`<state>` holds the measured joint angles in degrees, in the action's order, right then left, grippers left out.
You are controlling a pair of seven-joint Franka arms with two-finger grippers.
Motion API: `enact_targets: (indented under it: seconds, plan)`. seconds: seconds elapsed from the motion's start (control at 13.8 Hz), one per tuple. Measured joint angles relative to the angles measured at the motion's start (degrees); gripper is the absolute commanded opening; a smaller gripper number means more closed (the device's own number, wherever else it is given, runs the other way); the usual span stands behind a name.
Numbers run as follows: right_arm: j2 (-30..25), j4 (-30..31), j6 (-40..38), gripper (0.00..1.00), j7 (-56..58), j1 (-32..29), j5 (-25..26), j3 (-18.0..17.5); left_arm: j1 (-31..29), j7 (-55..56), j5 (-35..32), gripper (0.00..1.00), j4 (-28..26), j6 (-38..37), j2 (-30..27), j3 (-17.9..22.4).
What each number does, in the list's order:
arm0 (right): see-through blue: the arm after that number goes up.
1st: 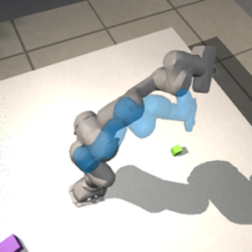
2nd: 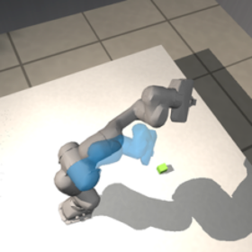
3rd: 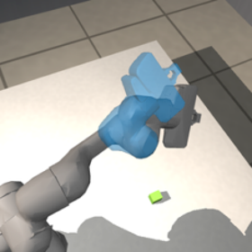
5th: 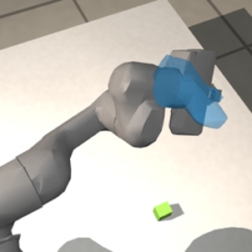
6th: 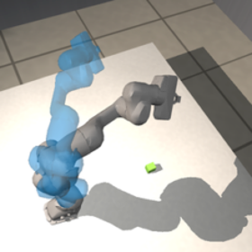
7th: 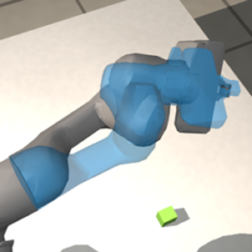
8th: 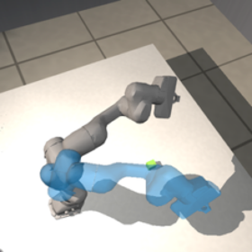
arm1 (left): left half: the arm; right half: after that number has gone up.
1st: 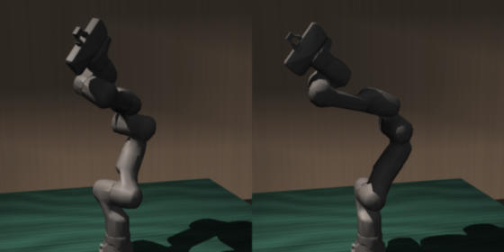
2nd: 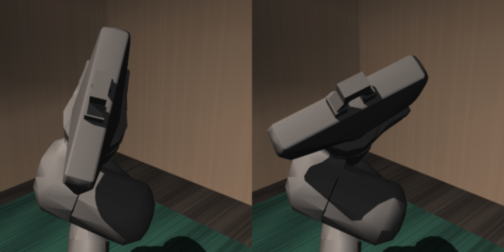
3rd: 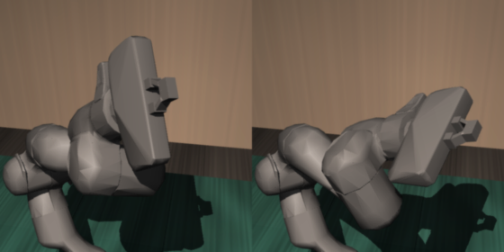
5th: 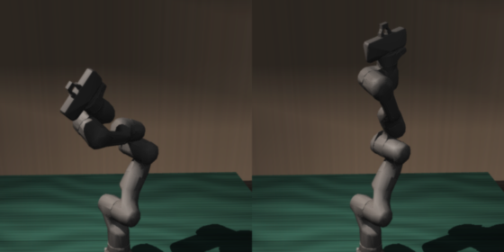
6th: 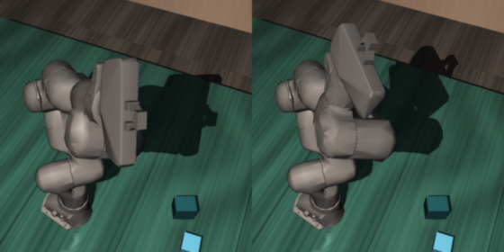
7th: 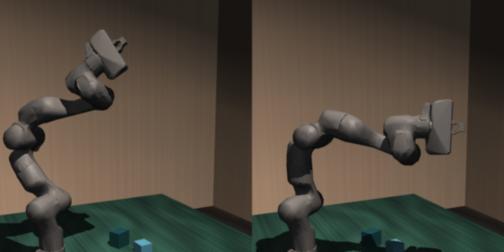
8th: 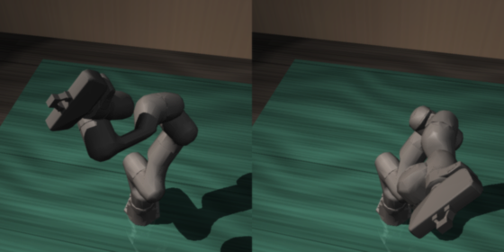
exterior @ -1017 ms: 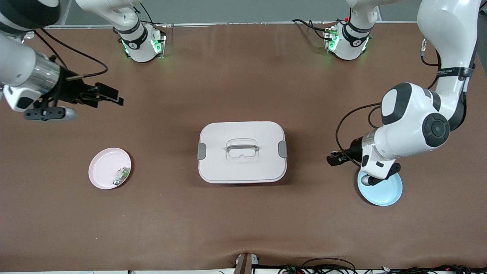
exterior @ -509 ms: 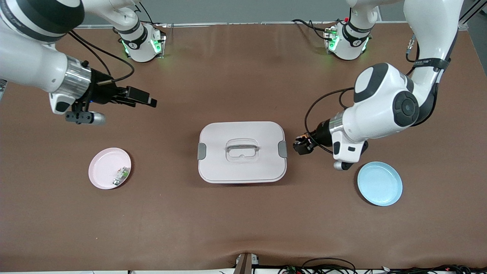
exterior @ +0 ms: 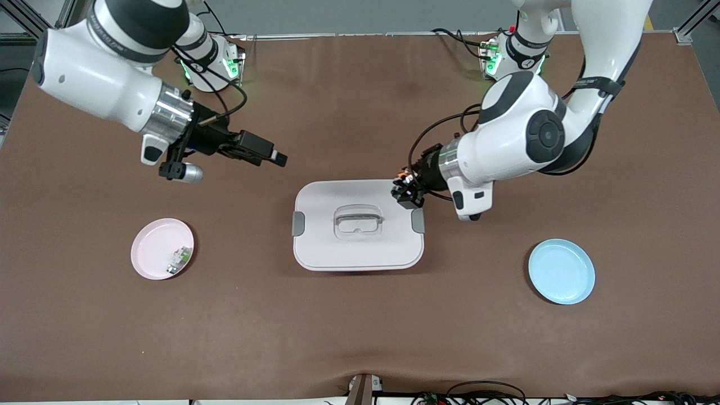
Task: Transfer orange switch to right arm and place
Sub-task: 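Carry the switch above the box while the right gripper reaches toward it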
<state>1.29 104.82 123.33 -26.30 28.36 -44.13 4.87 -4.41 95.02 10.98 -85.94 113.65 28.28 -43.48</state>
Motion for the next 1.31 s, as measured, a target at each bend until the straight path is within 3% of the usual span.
enact_targets:
  seconds: [0.36, 0.73, 1.02, 1.31]
  plan:
    - [0.08, 0.89, 11.55, 1.0, -2.3, 7.01, -1.09, -0.05, 2.19, 10.27, 2.23, 0.0, 2.24, 0.09, 3.07, 0.01]
    - [2.4, 3.04, 12.01, 1.0, -2.26, 8.19, -1.16, -0.04, 2.73, 11.68, 8.24, 0.0, 4.83, 0.09, 3.11, -0.01]
    - [5.1, 3.06, 12.43, 1.0, -1.86, 9.13, -7.96, -0.03, 3.41, 13.96, 9.36, 0.0, 5.28, 0.09, 3.11, -0.17]
    - [7.19, 1.01, 12.42, 1.0, -3.03, 10.65, -9.43, -0.04, 4.42, 15.3, 9.36, 0.0, 5.55, 0.09, 3.11, -0.21]
